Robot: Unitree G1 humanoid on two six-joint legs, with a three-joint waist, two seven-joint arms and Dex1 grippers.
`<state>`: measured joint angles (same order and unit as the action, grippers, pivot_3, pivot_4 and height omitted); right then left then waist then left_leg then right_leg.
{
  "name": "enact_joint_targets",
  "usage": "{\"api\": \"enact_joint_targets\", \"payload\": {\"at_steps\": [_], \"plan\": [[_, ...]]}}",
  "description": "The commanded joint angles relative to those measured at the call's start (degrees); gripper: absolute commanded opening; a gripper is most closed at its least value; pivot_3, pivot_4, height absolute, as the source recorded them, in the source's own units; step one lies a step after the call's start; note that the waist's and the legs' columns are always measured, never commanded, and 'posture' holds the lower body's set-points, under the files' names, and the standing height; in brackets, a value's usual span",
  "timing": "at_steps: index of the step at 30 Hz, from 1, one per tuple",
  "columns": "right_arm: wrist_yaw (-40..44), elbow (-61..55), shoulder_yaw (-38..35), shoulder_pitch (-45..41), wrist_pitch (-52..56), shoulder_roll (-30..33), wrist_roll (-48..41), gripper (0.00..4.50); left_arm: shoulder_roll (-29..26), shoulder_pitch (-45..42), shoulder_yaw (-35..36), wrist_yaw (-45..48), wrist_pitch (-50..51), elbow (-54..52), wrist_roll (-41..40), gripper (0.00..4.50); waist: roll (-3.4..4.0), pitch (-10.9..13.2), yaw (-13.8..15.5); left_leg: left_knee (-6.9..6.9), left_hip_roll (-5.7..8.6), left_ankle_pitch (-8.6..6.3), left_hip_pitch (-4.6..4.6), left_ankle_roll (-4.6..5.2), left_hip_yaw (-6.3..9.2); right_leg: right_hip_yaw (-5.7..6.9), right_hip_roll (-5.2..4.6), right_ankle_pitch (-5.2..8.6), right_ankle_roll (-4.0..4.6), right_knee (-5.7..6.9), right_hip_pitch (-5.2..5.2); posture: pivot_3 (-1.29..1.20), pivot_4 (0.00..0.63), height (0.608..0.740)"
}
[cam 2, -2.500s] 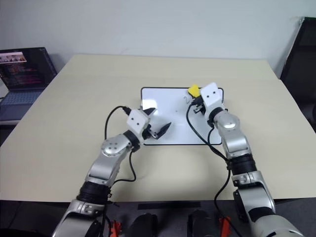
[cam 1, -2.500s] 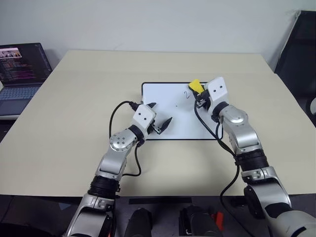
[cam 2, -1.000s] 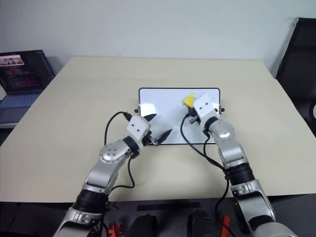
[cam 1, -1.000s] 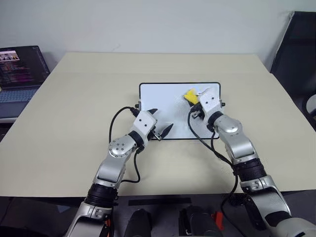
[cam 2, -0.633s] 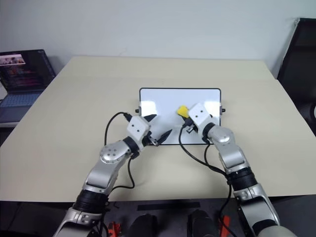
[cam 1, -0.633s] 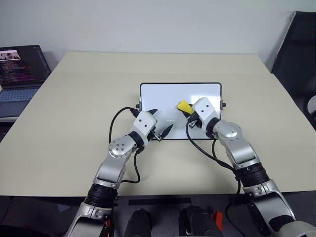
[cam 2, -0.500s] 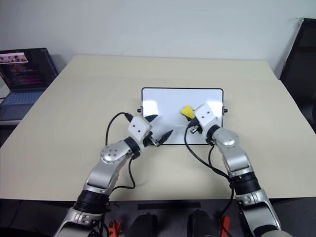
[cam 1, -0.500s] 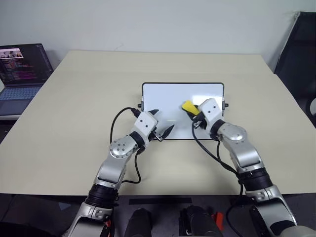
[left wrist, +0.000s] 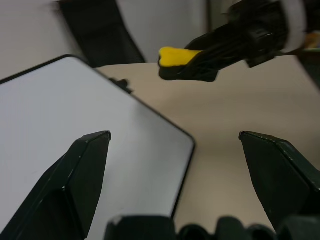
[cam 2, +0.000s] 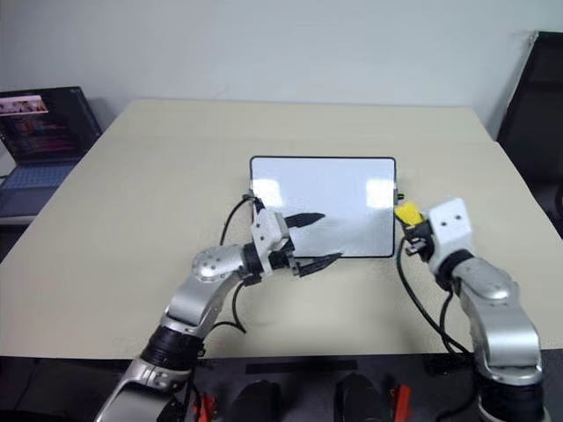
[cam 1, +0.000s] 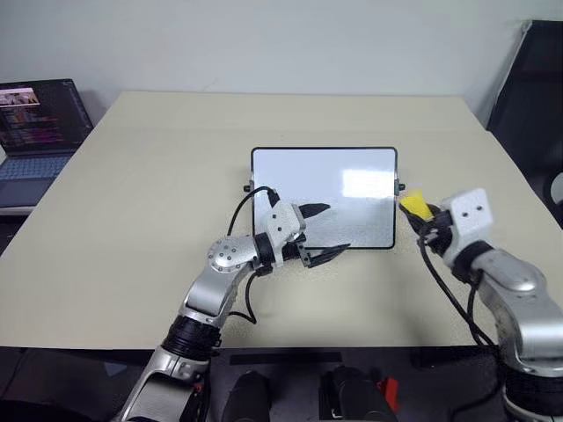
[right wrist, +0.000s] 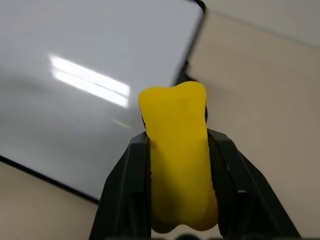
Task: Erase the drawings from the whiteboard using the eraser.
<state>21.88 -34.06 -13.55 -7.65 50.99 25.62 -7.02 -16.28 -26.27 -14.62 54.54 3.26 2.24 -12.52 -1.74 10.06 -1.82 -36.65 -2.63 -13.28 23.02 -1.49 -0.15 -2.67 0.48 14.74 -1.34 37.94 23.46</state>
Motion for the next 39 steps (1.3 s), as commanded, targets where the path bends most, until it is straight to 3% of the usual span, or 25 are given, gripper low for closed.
{"api": "enact_joint_targets", "payload": {"at_steps": [1, 9, 19, 20, 22, 28, 33, 39], "plan": [[-2.03, -2.06, -4.39, 1.4, 4.93, 0.0, -1.12, 1.19, -0.02, -1.75, -2.22, 7.18, -2.84, 1.92, -1.95, 4.5, 0.01, 0.0, -0.15, 0.0, 0.0, 0.0, 0.0, 0.0, -0.02, -0.02, 0.0, 0.0, 0.0, 0.0, 0.01, 0.0, 0.15, 0.74], [-3.76, 2.77, -6.69, 3.43, 6.53, -1.72, -2.61, 1.19, -0.13, -4.03, -4.21, 15.99, -8.43, 8.9, -1.02, 4.5, 0.01, 0.0, -0.08, 0.0, -0.01, 0.0, 0.0, 0.01, 0.03, 0.01, 0.04, 0.01, 0.01, -0.01, 0.01, 0.0, 0.15, 0.74], [-6.28, 9.49, -6.28, 2.27, 4.28, -5.23, -4.0, 1.19, -0.76, -3.15, -3.93, 16.24, -11.42, 9.96, 0.49, 4.5, 0.02, 0.01, -0.05, 0.0, -0.01, 0.0, 0.02, 0.01, 0.03, 0.0, 0.04, 0.01, 0.0, -0.01, 0.01, 0.0, 0.15, 0.74], [-6.39, 10.21, -6.0, 2.14, 3.72, -5.19, -3.86, 1.71, -0.88, -3.01, -3.99, 16.2, -11.47, 9.7, 0.58, 4.5, 0.02, 0.01, -0.06, 0.0, -0.01, 0.0, 0.02, 0.01, 0.03, 0.0, 0.05, 0.01, 0.01, 0.0, 0.01, 0.0, 0.15, 0.74], [-6.52, 11.25, -5.81, 1.93, 2.97, -5.06, -3.77, 2.14, -1.12, -2.85, -3.98, 16.11, -11.4, 9.3, 0.65, 4.5, 0.02, 0.01, -0.06, 0.0, -0.01, 0.0, 0.01, 0.01, 0.03, 0.0, 0.05, 0.01, 0.01, 0.01, 0.01, 0.0, 0.15, 0.74], [-7.47, 12.43, -6.3, 0.99, 2.02, -4.63, -3.64, 4.3, -1.91, -2.87, -3.91, 15.82, -11.75, 9.16, 1.29, 4.5, 0.02, 0.01, -0.03, 0.0, -0.01, 0.0, 0.02, 0.01, 0.03, -0.01, 0.06, 0.01, 0.01, -0.01, 0.01, 0.0, 0.15, 0.74], [-9.29, 10.62, -7.48, 0.84, 2.13, -5.69, -4.36, 4.46, -2.34, -2.09, -3.29, 13.72, -10.96, 7.6, 1.98, 4.5, 0.02, 0.01, -0.03, 0.01, -0.02, 0.0, 0.01, 0.01, 0.05, 0.01, 0.07, 0.02, 0.01, 0.01, 0.01, 0.0, 0.15, 0.74], [-10.75, 2.11, -11.67, 2.27, 1.87, -7.08, -7.0, 4.46, -2.25, 3.02, -0.69, 1.8, -6.1, -0.4, 4.95, 4.5, 0.04, 0.01, -0.04, 0.03, -0.05, -0.01, 0.02, 0.01, 0.04, -0.02, 0.06, 0.02, 0.0, 0.0, 0.01, 0.0, 0.15, 0.74]]}}
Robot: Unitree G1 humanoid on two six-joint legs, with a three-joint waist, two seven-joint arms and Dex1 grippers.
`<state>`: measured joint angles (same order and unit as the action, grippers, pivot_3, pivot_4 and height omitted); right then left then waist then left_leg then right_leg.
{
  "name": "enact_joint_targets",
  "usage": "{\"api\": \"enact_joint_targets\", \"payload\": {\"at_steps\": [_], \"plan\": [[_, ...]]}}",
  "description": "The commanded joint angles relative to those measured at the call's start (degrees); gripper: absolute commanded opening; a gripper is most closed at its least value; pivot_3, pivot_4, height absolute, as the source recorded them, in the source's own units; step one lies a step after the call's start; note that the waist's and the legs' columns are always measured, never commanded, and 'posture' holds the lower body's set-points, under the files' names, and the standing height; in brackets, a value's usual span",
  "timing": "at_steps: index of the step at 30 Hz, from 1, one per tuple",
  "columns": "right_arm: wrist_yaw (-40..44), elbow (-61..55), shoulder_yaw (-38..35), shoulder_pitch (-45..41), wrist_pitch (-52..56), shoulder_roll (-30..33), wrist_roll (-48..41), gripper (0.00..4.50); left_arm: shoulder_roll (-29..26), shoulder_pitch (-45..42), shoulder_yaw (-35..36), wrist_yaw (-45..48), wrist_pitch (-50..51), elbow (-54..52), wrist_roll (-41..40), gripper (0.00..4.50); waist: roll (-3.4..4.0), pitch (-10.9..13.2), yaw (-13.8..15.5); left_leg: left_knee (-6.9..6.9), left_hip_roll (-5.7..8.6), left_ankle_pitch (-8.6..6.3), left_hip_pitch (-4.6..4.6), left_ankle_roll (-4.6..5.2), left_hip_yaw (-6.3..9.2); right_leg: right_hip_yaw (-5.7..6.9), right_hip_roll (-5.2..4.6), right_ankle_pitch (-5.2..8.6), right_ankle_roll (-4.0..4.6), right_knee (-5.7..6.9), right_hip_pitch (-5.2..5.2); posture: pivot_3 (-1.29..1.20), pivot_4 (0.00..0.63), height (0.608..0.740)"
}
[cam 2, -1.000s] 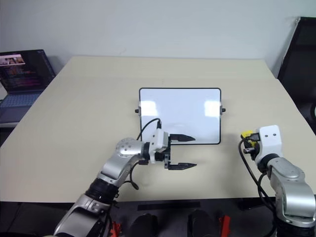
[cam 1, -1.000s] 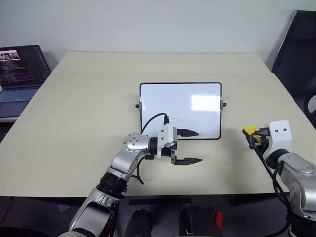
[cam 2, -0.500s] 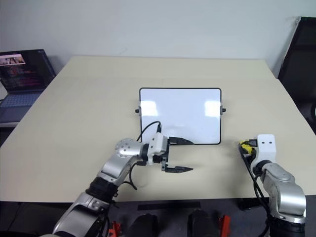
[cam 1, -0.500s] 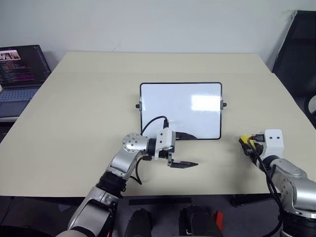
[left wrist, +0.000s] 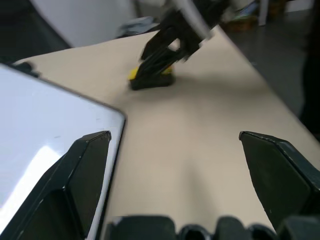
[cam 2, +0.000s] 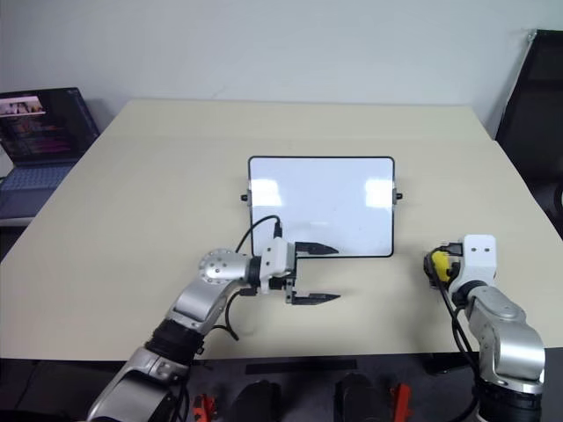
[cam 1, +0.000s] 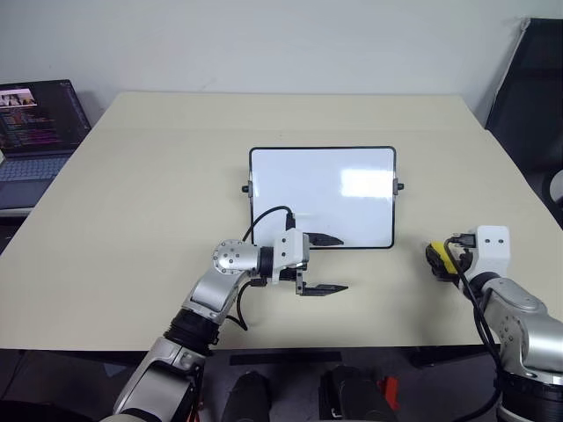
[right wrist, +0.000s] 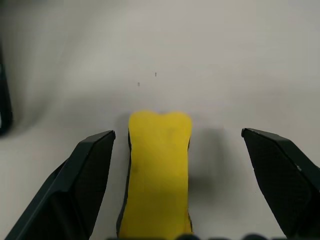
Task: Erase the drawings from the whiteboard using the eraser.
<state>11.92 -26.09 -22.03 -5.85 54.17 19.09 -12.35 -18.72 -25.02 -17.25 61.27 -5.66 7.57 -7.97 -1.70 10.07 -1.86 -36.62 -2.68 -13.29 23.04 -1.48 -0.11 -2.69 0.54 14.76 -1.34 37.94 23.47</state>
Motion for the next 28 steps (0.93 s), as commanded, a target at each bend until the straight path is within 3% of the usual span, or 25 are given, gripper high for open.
{"api": "enact_joint_targets", "payload": {"at_steps": [1, 7, 14, 22, 28], "plan": [[-0.67, -7.45, -3.48, 1.21, -1.76, -0.72, -2.14, 4.46, 0.31, 2.67, 2.46, -6.82, 4.43, -7.39, 0.43, 4.5, 0.0, 0.0, 0.04, 0.0, -0.01, 0.0, 0.01, 0.0, 0.02, 0.02, 0.0, 0.0, 0.0, 0.0, 0.0, 0.0, 0.15, 0.74], [-0.15, -16.1, -1.78, 10.67, -10.37, -4.45, -2.75, 4.46, 5.12, 9.24, 7.51, -24.26, 16.13, -18.97, 1.07, 4.5, 0.0, 0.0, 0.06, 0.0, -0.03, 0.0, 0.0, 0.0, 0.03, 0.03, -0.03, 0.02, -0.01, 0.0, -0.01, 0.0, 0.15, 0.74], [-0.18, -15.31, 1.47, 23.66, -32.57, -8.95, 2.92, 4.46, 12.49, 21.11, 14.61, -46.64, 16.91, -26.29, 8.37, 4.5, 0.04, -0.03, -0.08, -0.01, -0.03, 0.0, -0.11, -0.01, -0.01, 0.0, -0.08, 0.01, -0.01, 0.0, -0.09, 0.0, 0.15, 0.74], [-0.49, -9.36, 1.99, 28.66, -44.34, -10.9, 4.23, 4.46, 14.01, 37.1, 14.58, -54.53, 10.41, -31.12, 12.68, 4.5, 0.03, -0.05, 0.17, -0.04, -0.06, -0.01, -0.12, -0.03, -0.01, -0.05, -0.27, 0.25, 0.4, -0.03, -0.09, 0.0, 0.15, 0.74], [0.87, -2.39, 2.52, 28.45, -50.47, -9.95, 3.67, 4.46, 15.33, 38.27, 13.12, -56.62, 9.08, -31.64, 13.65, 4.5, -0.03, 0.0, 0.29, -0.01, -0.03, -0.02, -0.05, -0.04, -0.02, -0.02, -0.71, 0.34, 0.27, -0.18, -0.06, 0.0, 0.15, 0.74]]}}
